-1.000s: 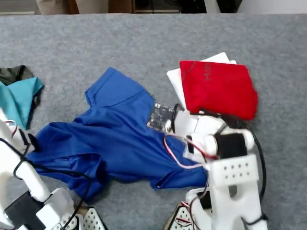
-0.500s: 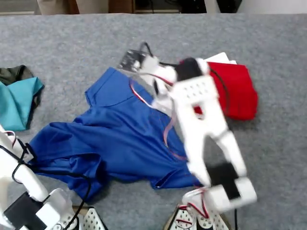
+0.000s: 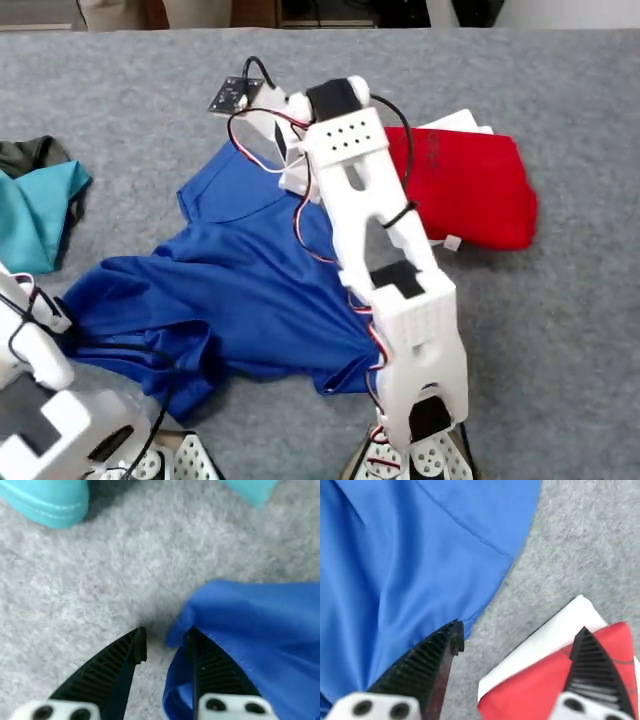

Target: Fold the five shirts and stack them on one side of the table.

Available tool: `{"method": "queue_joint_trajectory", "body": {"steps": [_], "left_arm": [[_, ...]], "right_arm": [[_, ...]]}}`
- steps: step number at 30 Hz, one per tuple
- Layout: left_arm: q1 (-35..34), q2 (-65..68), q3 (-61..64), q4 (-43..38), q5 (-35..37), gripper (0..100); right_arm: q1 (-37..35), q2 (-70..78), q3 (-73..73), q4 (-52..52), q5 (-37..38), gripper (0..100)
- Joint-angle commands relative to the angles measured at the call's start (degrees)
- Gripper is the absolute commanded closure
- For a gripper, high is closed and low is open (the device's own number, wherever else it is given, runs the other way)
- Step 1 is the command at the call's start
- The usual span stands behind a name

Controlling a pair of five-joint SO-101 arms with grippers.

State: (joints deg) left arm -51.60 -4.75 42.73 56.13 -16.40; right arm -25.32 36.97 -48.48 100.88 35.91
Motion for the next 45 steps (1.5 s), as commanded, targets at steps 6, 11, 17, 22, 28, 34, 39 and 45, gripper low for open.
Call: {"method": "queue_joint_trajectory", "body": {"steps": [6,11,17,22,28,34,39,45], "left_arm": [[0.0,8.4,-10.99,4.22,2.81,85],[2.02,12.18,-13.63,6.95,2.73,91],[2.99,14.2,-14.77,7.3,3.16,98],[3.08,10.77,-14.77,8.09,2.9,98],[3.25,-4.62,-14.68,18.11,-1.93,98],[-0.35,-17.45,-13.19,21.27,-2.11,98],[-4.22,-18.33,-13.19,21.27,-2.37,98],[-6.42,-18.77,-13.27,21.36,-2.55,98]], "right_arm": [[-1.1,1.54,-3.91,1.14,-0.7,65.9],[-1.1,1.54,-4.35,0.26,-0.7,65.9],[-1.1,1.54,-4.44,-3.16,-0.88,65.9],[-1.19,1.63,-4.09,-11.87,-6.15,65.9],[-5.23,4.7,-4.53,-21.8,-13.45,65.9],[-11.3,16.22,-7.52,-25.23,-15.21,65.9],[-10.42,26.15,-15.78,-18.29,-17.85,71.1],[-7.16,33.27,-28.18,-7.38,-19.96,99.8]]}}
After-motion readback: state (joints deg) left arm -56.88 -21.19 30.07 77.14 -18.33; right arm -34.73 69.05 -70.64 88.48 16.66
